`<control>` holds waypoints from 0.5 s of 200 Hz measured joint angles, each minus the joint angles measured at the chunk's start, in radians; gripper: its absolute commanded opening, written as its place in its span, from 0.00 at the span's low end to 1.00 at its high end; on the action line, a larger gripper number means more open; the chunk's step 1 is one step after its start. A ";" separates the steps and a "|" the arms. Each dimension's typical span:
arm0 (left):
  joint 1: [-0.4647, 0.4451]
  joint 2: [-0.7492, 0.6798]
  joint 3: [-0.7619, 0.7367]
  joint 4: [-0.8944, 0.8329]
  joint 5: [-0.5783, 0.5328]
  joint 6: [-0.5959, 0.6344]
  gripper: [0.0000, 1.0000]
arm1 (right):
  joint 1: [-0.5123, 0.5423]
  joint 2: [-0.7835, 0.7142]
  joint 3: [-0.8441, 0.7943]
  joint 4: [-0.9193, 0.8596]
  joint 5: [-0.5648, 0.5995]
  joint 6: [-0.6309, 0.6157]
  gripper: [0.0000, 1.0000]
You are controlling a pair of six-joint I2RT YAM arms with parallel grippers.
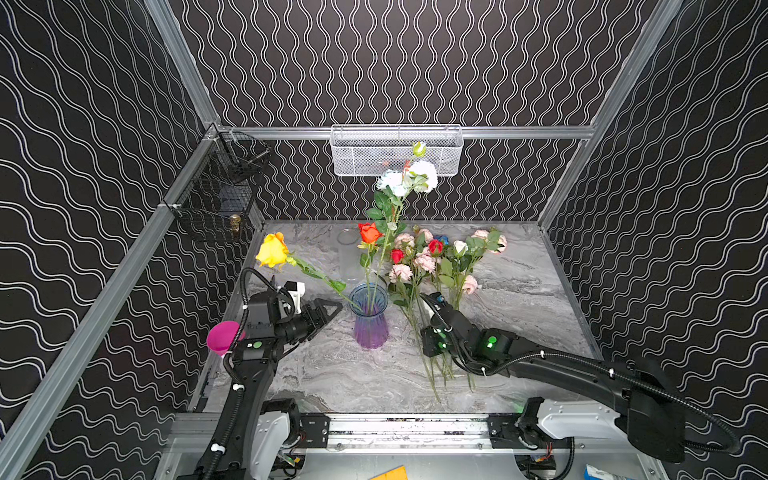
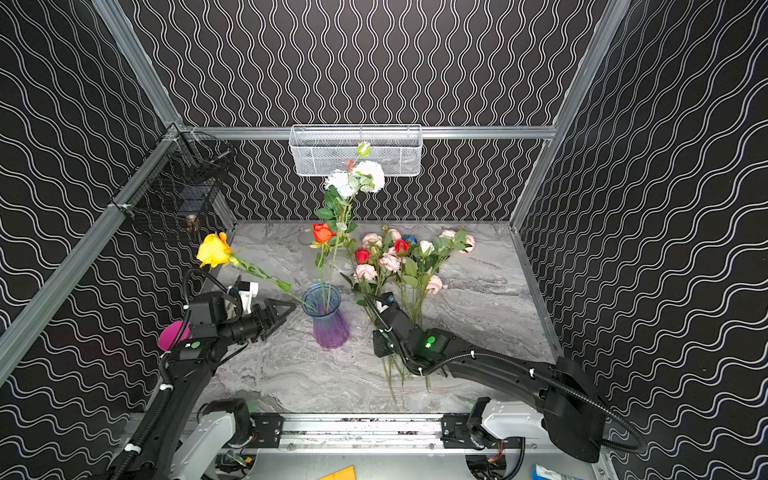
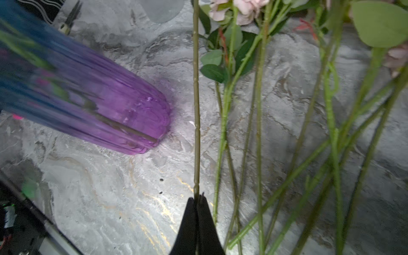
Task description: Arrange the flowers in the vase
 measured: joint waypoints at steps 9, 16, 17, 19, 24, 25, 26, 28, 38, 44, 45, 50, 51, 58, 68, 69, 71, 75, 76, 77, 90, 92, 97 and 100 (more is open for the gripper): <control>0.000 0.003 0.000 0.000 0.000 0.000 0.84 | -0.013 -0.005 -0.027 -0.003 0.007 0.012 0.00; 0.000 0.004 0.000 0.000 0.000 0.000 0.84 | -0.023 -0.006 -0.050 -0.001 0.010 0.026 0.00; 0.000 0.004 0.000 0.000 0.000 0.000 0.84 | -0.024 -0.005 -0.053 -0.001 0.011 0.027 0.00; 0.000 0.005 0.000 0.000 0.000 0.000 0.84 | -0.026 -0.005 -0.057 0.000 0.010 0.029 0.00; 0.000 0.005 0.000 0.000 0.000 0.000 0.84 | -0.033 -0.004 -0.076 0.003 0.010 0.034 0.01; 0.000 0.005 0.000 0.000 0.000 0.000 0.84 | -0.034 -0.003 -0.078 0.004 0.009 0.035 0.02; 0.000 0.006 0.000 0.000 0.000 0.000 0.84 | -0.035 -0.003 -0.082 0.005 0.009 0.037 0.04; 0.000 0.006 0.000 0.000 0.000 0.000 0.84 | -0.038 -0.002 -0.087 0.006 0.009 0.039 0.07; 0.000 0.005 0.000 0.000 0.000 0.000 0.84 | -0.050 0.018 -0.105 0.013 0.002 0.050 0.24; 0.000 0.003 0.000 0.000 -0.001 0.000 0.85 | -0.058 0.035 -0.105 0.013 -0.010 0.053 0.34; 0.000 0.003 0.000 0.000 -0.001 0.000 0.85 | -0.058 0.038 -0.105 0.013 -0.011 0.054 0.35; 0.000 0.002 0.000 0.000 -0.001 0.000 0.84 | -0.064 0.050 -0.099 0.011 -0.017 0.055 0.41; 0.000 0.001 0.000 0.000 -0.001 0.000 0.84 | -0.064 0.051 -0.098 0.011 -0.017 0.055 0.41; 0.000 -0.002 0.000 0.000 -0.001 0.000 0.84 | -0.066 0.064 -0.079 0.004 -0.017 0.053 0.47; 0.000 -0.003 0.000 0.000 -0.002 0.000 0.85 | -0.067 0.069 -0.055 0.005 -0.016 0.045 0.50; 0.000 -0.003 0.000 0.000 -0.002 0.000 0.85 | -0.067 0.069 -0.051 0.006 -0.014 0.043 0.51; 0.000 -0.003 0.000 0.000 -0.002 0.000 0.85 | -0.067 0.069 -0.046 0.007 -0.012 0.042 0.51; 0.000 -0.003 0.000 0.000 -0.002 0.000 0.85 | -0.067 0.069 -0.037 0.012 -0.007 0.040 0.51; 0.000 -0.003 0.000 0.000 -0.002 0.000 0.85 | -0.067 0.069 -0.034 0.014 -0.005 0.038 0.51; 0.000 -0.003 0.000 -0.001 -0.002 0.000 0.85 | -0.067 0.069 -0.032 0.015 -0.003 0.037 0.51; 0.000 -0.005 0.000 -0.001 -0.002 0.000 0.85 | -0.069 0.083 0.005 0.029 0.026 0.021 0.49; 0.000 -0.005 0.000 -0.001 -0.002 0.000 0.85 | -0.071 0.089 0.014 0.031 0.032 0.018 0.49; 0.000 -0.008 0.000 -0.001 -0.003 0.000 0.85 | -0.075 0.100 0.031 0.035 0.043 0.011 0.47; 0.000 -0.009 0.000 -0.002 -0.004 0.000 0.85 | -0.079 0.112 0.047 0.042 0.051 -0.002 0.46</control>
